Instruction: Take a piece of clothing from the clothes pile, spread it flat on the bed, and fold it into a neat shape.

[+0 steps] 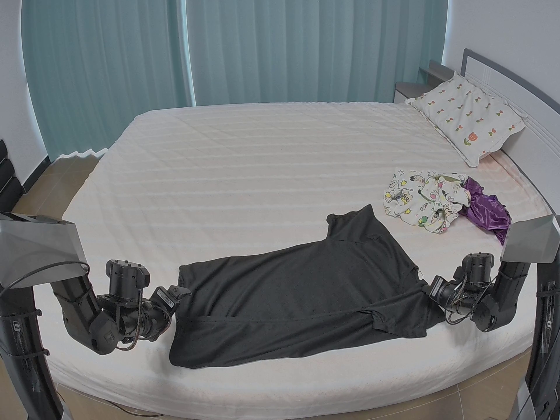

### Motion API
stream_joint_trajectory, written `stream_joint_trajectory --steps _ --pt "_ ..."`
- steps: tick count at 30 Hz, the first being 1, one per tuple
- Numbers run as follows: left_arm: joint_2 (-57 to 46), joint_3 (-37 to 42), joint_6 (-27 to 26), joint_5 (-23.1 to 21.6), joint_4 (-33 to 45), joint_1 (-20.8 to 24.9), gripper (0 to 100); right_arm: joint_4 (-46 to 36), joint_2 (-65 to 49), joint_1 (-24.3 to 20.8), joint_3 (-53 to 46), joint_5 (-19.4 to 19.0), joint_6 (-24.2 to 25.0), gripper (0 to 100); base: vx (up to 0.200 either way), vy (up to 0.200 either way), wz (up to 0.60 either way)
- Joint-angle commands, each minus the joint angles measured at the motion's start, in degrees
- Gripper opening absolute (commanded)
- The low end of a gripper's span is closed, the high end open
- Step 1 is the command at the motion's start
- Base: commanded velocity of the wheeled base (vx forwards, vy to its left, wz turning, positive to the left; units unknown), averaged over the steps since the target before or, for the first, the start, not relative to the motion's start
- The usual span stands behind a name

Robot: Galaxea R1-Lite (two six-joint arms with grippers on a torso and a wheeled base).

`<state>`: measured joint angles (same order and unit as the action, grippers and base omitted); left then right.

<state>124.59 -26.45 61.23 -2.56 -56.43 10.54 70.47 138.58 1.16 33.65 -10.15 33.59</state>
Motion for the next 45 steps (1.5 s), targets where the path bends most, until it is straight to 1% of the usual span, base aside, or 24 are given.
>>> stream_joint_trajectory --steps 1,2,8,17,20,25,32,44,45 --pt "0.5 0.0 0.0 0.1 -0.4 0.1 100 -0.2 -0.1 0.2 -0.1 0.0 0.0 0 0.0 0.0 0.0" --pt "0.5 0.1 0.0 0.1 -0.7 0.1 100 -0.2 0.0 0.2 0.0 0.0 0.0 100 0.0 0.0 0.0" --pt "0.6 0.0 0.1 0.1 -0.8 0.1 100 -0.2 0.1 0.2 0.2 0.0 0.0 100 0.0 0.0 0.0" --pt "0.6 0.0 0.1 0.2 -0.8 0.1 100 -0.2 -1.3 2.0 1.4 -0.2 1.1 100 0.0 0.0 0.0" --pt "0.5 0.0 0.3 0.2 -0.8 0.1 100 0.2 -1.4 2.1 1.9 -0.2 1.6 100 0.0 0.0 0.0" --pt "0.5 0.0 0.6 0.1 -1.6 0.0 100 0.3 -2.2 2.1 2.3 -0.2 3.9 100 0.0 0.0 0.0" --pt "0.4 0.4 0.7 0.0 -2.5 -0.2 100 0.4 -2.3 1.7 2.4 -0.2 4.2 100 0.0 0.0 0.0" --pt "0.6 0.6 0.3 0.0 -2.5 -0.1 100 1.3 -1.9 1.5 1.9 -0.1 4.1 100 0.2 0.0 0.0" --pt "0.7 0.6 0.2 0.0 -2.6 0.0 100 1.5 -1.8 1.5 1.9 -0.1 4.1 100 0.0 0.0 0.0"
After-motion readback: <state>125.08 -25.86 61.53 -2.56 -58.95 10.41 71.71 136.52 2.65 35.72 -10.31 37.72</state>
